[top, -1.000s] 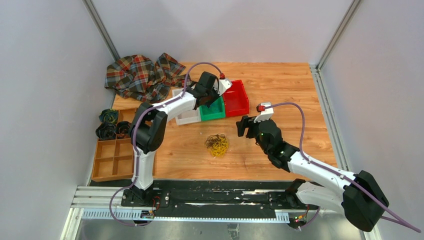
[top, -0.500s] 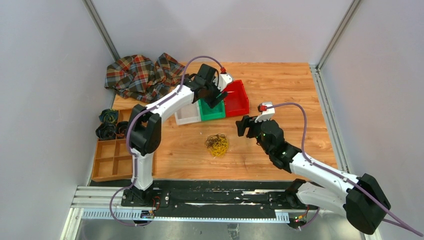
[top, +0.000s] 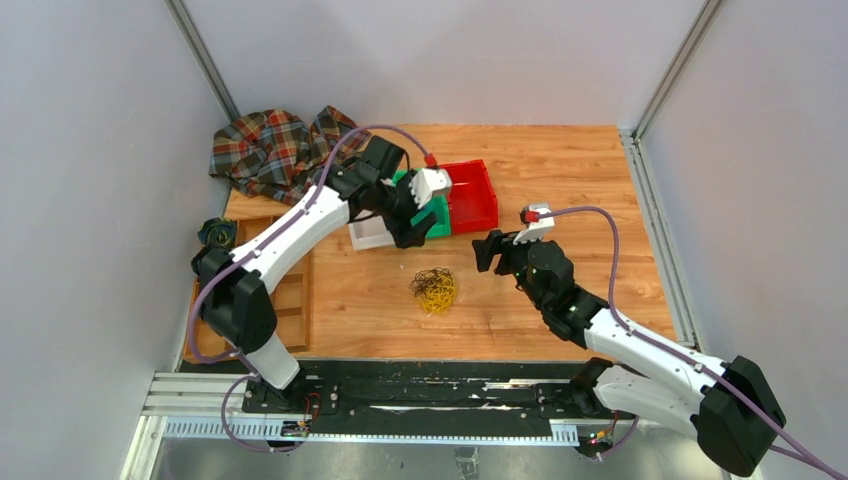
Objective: Untangle the cables
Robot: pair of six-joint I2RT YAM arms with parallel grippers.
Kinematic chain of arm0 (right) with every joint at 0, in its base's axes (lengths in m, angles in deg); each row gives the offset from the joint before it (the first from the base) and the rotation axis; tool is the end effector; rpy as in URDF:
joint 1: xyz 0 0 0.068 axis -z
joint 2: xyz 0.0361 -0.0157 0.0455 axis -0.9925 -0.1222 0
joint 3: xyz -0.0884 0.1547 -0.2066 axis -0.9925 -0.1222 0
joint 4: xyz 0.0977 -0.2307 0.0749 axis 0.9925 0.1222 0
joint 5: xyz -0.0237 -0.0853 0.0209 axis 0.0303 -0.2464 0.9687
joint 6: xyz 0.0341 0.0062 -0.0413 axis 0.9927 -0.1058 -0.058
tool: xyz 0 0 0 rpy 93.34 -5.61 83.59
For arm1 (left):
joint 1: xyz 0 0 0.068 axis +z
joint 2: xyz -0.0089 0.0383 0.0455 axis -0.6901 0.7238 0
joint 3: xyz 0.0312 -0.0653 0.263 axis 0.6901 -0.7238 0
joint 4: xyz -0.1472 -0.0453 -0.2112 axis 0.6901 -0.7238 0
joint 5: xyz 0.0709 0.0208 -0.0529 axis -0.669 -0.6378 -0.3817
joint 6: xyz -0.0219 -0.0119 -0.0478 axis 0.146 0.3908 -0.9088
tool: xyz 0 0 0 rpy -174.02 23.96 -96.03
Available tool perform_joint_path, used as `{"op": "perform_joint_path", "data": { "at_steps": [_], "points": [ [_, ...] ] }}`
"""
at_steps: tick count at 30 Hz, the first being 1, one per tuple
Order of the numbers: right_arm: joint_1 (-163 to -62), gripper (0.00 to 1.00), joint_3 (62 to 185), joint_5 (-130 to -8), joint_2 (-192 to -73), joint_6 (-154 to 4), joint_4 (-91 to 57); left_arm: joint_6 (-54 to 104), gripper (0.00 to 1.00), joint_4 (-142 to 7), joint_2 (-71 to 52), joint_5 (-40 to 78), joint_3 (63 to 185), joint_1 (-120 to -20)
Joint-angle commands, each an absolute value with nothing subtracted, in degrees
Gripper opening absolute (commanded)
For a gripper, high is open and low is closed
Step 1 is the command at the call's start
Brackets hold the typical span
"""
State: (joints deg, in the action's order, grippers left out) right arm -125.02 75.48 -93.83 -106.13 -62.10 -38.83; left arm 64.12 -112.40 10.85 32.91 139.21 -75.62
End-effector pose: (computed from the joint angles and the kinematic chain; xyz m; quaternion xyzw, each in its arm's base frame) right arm 0.1705 0.1394 0.2588 -0.0449 0.7413 0.2415 0.6246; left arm 0.3023 -0.2048 0.3153 0.5127 0.7742 -0.1970 0.3145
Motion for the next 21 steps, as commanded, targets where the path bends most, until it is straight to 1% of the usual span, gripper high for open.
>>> {"op": "perform_joint_path", "data": {
  "at_steps": [1,4,6,10,13,21],
  "points": [
    [-124.2,0.74,76.0,-92.5,-105.5,-61.8,-38.1,70.0,0.8,-118.2,7.9,41.3,129.7,-76.3],
    [-124.2,0.72,75.5,-92.2,-105.3,-61.5,-38.0,69.0,0.78,-117.5,8.6,41.5,127.3,-77.3],
    [-124.2,0.7,75.4,-92.1,-105.2,-61.3,-37.9,64.6,0.75,-114.7,9.7,40.7,126.7,-77.6],
    [-124.2,0.69,75.2,-92.0,-105.0,-61.1,-37.3,54.2,0.74,-107.6,10.7,39.2,124.4,-77.6],
    [-124.2,0.68,75.2,-92.3,-104.8,-61.2,-37.0,48.4,0.73,-105.2,11.0,39.9,122.6,-77.6],
    [-124.2,0.67,75.6,-91.9,-105.7,-61.4,-37.2,42.9,0.7,-102.8,13.5,39.9,119.6,-77.6]
  ]
}}
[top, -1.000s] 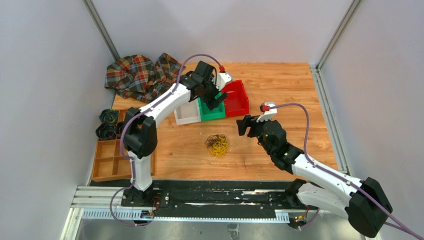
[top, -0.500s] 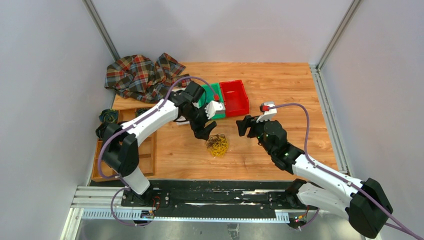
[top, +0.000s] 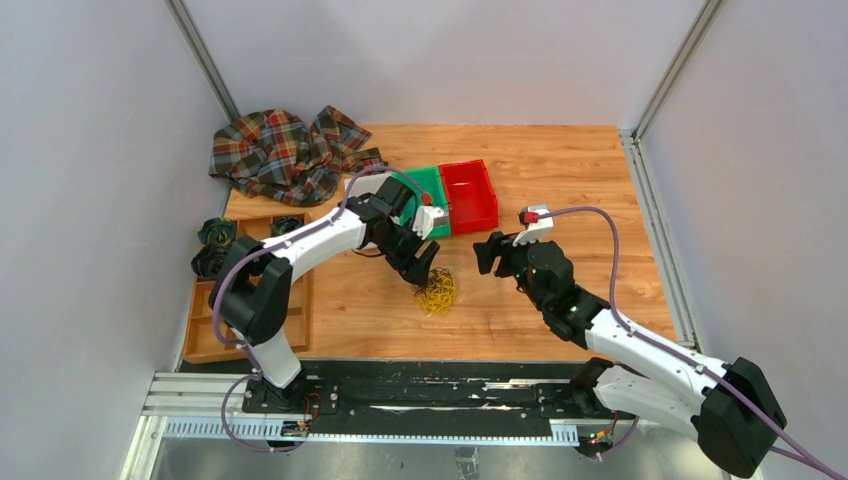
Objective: Untangle the cables
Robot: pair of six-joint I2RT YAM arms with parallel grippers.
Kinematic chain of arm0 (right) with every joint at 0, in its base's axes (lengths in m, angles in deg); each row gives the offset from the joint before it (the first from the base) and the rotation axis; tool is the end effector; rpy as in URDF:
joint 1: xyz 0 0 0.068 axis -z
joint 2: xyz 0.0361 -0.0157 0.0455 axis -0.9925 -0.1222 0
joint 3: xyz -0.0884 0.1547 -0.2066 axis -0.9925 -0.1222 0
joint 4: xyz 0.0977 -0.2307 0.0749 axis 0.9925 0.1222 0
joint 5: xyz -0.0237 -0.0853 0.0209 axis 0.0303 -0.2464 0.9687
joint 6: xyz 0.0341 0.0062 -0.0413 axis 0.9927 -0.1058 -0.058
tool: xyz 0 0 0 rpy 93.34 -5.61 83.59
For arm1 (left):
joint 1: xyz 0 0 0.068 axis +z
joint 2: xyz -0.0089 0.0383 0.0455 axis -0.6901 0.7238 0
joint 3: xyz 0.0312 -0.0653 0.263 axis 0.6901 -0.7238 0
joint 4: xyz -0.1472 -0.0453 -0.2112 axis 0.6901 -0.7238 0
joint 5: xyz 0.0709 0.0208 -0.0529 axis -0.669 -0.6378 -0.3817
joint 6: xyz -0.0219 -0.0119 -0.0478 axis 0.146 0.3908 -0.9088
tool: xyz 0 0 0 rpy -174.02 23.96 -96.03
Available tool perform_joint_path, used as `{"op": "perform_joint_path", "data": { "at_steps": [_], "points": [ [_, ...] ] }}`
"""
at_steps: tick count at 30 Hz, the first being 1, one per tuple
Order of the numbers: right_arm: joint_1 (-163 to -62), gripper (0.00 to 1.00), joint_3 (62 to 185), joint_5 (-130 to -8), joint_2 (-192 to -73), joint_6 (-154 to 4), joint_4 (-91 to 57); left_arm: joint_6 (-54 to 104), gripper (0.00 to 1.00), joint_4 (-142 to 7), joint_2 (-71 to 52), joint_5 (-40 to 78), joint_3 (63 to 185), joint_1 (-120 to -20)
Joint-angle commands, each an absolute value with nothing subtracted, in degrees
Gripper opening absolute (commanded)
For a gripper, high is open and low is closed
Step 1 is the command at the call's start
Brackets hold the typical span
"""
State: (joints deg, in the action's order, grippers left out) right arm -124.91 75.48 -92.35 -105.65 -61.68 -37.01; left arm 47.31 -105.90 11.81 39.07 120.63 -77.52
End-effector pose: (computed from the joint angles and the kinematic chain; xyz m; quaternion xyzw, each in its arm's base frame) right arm 0.1692 0.1388 0.2570 -0.0527 0.7485 0.2466 0.6133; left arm 0.2738 -0.2044 0.2182 0.4060 0.8555 -0.2791 0.1590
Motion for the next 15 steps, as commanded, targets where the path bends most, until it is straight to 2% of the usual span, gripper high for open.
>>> {"op": "perform_joint_path", "data": {
  "at_steps": [1,4,11,15],
  "points": [
    [-124.2,0.67,75.7,-91.9,-105.8,-61.3,-37.2,42.6,0.69,-102.4,13.9,39.8,119.6,-77.6],
    [-124.2,0.66,75.6,-91.8,-105.8,-61.4,-37.2,41.6,0.62,-101.9,14.5,40.7,119.6,-77.6],
    [-124.2,0.63,75.4,-91.9,-105.6,-61.4,-37.3,39.6,0.2,-100.1,12.8,42.8,119.4,-77.6],
    [-124.2,0.63,75.3,-91.4,-105.6,-61.3,-37.5,40.4,0.05,-101.5,10.4,42.1,120.7,-77.6]
  ]
}}
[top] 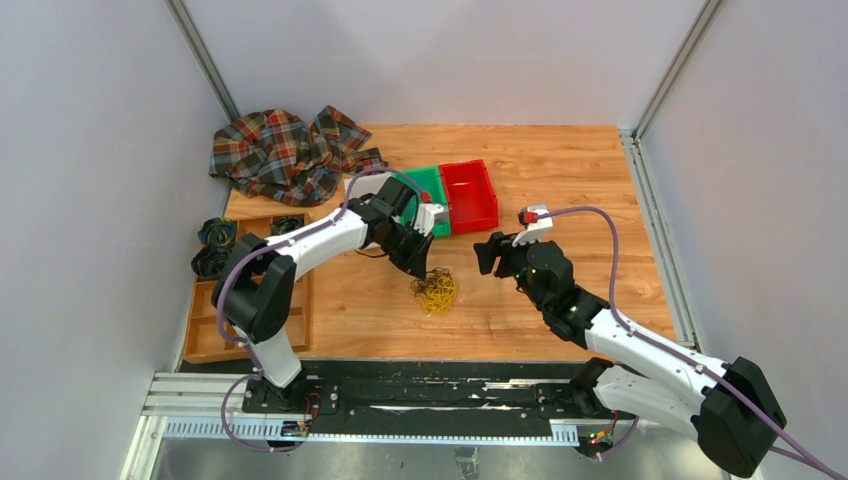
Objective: Untangle the cables
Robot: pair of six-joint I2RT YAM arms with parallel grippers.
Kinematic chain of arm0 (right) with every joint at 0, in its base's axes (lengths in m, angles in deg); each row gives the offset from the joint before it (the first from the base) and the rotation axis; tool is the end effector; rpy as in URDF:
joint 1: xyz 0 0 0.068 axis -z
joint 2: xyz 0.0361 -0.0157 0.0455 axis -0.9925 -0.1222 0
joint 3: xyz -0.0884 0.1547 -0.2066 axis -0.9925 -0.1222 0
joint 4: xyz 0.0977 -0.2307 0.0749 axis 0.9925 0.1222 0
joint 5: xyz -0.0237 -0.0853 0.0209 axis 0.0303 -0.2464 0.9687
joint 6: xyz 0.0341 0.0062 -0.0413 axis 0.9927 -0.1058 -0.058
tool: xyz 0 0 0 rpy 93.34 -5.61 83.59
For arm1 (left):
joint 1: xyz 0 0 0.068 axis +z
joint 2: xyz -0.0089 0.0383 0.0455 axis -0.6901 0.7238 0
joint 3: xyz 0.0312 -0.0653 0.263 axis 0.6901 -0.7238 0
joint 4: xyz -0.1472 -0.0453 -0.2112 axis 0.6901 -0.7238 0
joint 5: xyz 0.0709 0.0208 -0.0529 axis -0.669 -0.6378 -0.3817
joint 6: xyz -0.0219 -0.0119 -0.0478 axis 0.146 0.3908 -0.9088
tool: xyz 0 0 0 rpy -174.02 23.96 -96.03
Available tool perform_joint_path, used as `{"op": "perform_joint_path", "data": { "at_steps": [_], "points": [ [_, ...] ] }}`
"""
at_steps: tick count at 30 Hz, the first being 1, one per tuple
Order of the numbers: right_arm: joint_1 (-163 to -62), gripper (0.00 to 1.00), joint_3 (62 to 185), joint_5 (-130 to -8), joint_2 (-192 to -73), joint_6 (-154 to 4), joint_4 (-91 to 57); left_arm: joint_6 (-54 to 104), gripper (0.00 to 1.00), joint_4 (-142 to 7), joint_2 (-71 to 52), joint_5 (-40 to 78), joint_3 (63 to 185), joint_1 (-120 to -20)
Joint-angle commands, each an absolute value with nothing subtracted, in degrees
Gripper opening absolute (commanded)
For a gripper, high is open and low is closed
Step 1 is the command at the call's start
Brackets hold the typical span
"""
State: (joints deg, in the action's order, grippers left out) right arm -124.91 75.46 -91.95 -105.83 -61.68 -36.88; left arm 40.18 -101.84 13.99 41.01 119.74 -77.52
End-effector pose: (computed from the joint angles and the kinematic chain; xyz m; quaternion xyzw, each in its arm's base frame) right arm 0.1694 0.1393 0.2560 -0.0557 0.7502 0.2477 0.6105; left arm 0.2796 -0.2095 0.2051 0.3556 0.8715 -0.3053 0.1442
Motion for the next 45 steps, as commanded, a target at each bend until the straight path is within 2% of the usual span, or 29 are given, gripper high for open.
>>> {"op": "perform_joint_path", "data": {
  "at_steps": [1,5,11,18,28,35,40,45],
  "points": [
    [-124.2,0.63,75.3,-91.0,-105.6,-61.3,-37.7,40.8,0.03,-102.6,10.0,42.2,121.7,-77.6],
    [-124.2,0.63,75.6,-87.1,-105.9,-61.6,-39.1,41.8,0.01,-106.9,7.5,42.5,125.4,-77.6],
    [-124.5,0.71,79.2,-76.8,-109.4,-62.5,-40.2,44.3,0.01,-112.1,3.5,42.6,132.6,-77.7],
    [-128.1,0.78,82.8,-74.3,-111.9,-65.8,-42.7,44.7,0.01,-115.4,0.0,42.8,136.1,-78.6],
    [-129.5,0.78,87.4,-73.7,-117.2,-67.3,-44.2,46.5,0.01,-121.0,-2.0,42.3,143.6,-79.7],
    [-129.6,0.74,91.3,-74.4,-123.0,-66.4,-45.2,47.7,0.01,-125.8,-3.2,43.7,153.8,-79.8],
    [-129.8,0.69,92.7,-75.9,-127.1,-65.3,-46.6,53.0,0.01,-126.5,-4.5,44.2,159.4,-79.8],
    [-130.0,0.64,93.6,-75.6,-130.8,-63.1,-46.6,51.5,0.0,-126.5,-3.3,46.5,168.4,-79.8]
  ]
}}
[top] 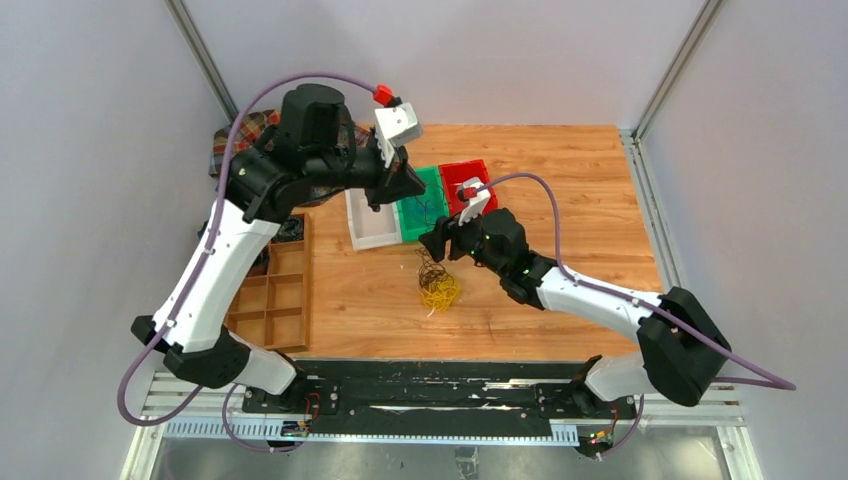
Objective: Untangle the cables
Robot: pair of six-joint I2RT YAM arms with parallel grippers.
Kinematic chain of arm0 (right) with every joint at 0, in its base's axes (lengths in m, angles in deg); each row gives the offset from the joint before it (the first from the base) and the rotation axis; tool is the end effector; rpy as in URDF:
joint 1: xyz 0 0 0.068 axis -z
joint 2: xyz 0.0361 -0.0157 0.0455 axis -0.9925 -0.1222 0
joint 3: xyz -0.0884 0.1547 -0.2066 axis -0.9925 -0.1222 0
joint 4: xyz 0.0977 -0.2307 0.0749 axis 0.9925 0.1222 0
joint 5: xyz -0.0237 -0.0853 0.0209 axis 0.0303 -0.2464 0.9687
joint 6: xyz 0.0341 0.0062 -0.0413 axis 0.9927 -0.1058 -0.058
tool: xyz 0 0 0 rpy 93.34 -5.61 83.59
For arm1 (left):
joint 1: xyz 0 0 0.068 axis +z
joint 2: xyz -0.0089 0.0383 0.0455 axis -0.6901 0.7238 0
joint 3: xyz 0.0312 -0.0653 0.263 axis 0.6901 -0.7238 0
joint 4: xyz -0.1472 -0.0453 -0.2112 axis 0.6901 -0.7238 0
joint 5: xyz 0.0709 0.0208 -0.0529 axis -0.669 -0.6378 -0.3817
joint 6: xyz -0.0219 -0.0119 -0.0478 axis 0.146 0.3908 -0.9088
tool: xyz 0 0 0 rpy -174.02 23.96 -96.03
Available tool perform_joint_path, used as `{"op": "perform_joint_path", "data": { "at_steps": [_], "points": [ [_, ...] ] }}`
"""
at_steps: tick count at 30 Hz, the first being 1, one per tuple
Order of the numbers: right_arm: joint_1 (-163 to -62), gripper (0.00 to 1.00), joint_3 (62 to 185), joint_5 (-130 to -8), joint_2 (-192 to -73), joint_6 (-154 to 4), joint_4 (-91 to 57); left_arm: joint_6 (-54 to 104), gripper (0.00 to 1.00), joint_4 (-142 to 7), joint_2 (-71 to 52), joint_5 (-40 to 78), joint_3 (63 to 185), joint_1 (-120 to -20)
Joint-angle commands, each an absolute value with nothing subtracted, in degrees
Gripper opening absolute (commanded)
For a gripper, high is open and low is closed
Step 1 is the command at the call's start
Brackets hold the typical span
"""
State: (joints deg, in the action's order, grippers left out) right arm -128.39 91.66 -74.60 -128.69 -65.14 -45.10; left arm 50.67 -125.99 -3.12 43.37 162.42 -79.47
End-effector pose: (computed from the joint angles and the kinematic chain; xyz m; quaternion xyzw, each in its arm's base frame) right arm 0.2153 0.2200 0.2736 -0.1966 0.7185 0.3536 0.5658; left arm 0.2004 -0.1685 0.4962 0.4767 0.6856 -0.3329 0.4381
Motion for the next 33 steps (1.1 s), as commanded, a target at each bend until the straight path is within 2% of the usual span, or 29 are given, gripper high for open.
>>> {"op": "perform_joint_path", "data": {
  "at_steps": [1,10,14,18,24,29,31,33],
  "points": [
    [-130.1,0.63,93.7,-75.7,-131.5,-62.8,-46.4,51.7,0.0,-126.5,-3.2,46.5,169.9,-79.8],
    [-131.1,0.57,92.2,-75.7,-136.9,-60.5,-47.0,51.4,0.01,-126.3,-1.2,44.6,186.3,-79.8],
    [-131.6,0.58,89.0,-76.1,-137.4,-60.1,-48.5,51.9,0.0,-122.0,-0.9,37.8,193.8,-79.8],
    [-132.0,0.61,86.4,-79.2,-137.1,-58.9,-48.7,53.3,0.0,-110.6,-4.6,29.0,191.4,-79.8],
    [-132.8,0.61,83.5,-81.1,-137.8,-57.5,-48.9,56.0,0.0,-101.2,-6.8,19.5,189.4,-79.8],
    [-132.7,0.52,81.1,-81.3,-139.8,-55.3,-49.9,59.0,0.01,-96.3,-8.4,15.1,188.3,-79.8],
    [-132.8,0.44,79.9,-81.1,-140.3,-54.9,-50.7,60.5,0.0,-95.0,-8.8,14.7,188.5,-79.8],
    [-132.9,0.31,79.1,-81.5,-140.5,-54.6,-50.9,62.3,0.01,-93.9,-9.0,14.6,188.4,-79.8]
  ]
}}
